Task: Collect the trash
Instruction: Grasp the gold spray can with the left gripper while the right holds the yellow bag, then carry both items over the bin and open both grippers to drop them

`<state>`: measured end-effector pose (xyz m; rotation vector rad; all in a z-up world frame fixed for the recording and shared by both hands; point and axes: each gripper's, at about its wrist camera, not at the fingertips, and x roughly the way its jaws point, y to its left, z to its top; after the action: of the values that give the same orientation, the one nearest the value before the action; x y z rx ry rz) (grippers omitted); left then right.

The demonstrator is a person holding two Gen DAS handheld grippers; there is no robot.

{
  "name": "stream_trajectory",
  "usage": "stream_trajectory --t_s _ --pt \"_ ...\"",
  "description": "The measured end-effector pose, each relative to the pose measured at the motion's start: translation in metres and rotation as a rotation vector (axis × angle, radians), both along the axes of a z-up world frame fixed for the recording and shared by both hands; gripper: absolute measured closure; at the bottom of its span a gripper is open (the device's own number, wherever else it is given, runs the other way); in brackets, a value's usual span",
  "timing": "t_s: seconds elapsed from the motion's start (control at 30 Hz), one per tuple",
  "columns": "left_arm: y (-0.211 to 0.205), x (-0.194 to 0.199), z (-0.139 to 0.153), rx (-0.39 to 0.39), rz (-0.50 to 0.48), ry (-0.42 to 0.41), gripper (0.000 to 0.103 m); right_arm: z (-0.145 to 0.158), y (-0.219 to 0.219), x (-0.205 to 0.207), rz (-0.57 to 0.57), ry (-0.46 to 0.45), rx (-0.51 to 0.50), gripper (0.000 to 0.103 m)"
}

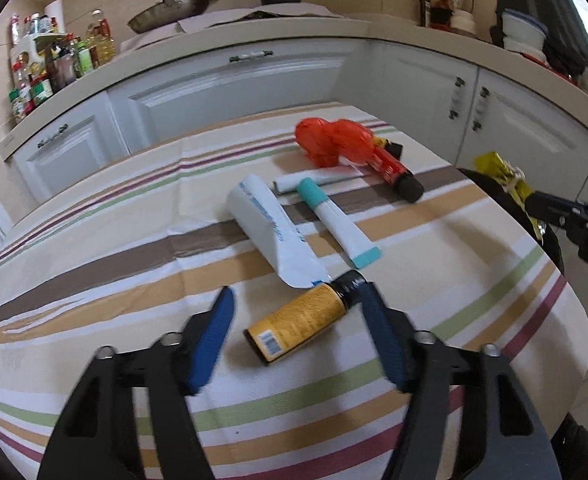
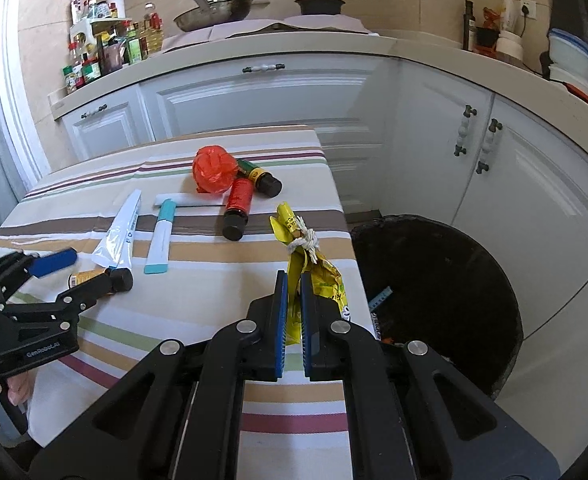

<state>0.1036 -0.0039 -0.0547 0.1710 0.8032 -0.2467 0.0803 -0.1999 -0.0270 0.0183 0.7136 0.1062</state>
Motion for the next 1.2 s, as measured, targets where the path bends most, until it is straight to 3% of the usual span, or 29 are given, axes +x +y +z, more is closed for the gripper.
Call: stream_trajectory --t_s 0.2,0.3,0.6,0.9,1.2 --pt "-0.009 -0.005 -0.005 0.013 -0.048 0.032 0.073 0.001 -0.003 -0.003 -0.002 -0.006 0.005 0.097" --pt "-0.012 -0.010 -0.007 0.012 -0.056 0.036 0.078 0.002 -0.004 -0.004 -0.004 -0.008 0.008 0.097" --pt "-0.015 -0.023 -0.002 -0.003 -0.025 -0.015 0.078 0.006 -0.011 -0.011 -0.021 -0.032 0.020 0.097" --pt "-0.032 -0.036 0.045 -0.086 -0.007 -0.148 0.078 0.021 -0.039 -0.022 -0.096 -0.111 0.046 0.097" --pt "-0.084 -0.018 0.073 -0.161 -0.057 -0.239 0.078 0.036 -0.086 -0.024 -0.237 -0.192 0.049 0.097"
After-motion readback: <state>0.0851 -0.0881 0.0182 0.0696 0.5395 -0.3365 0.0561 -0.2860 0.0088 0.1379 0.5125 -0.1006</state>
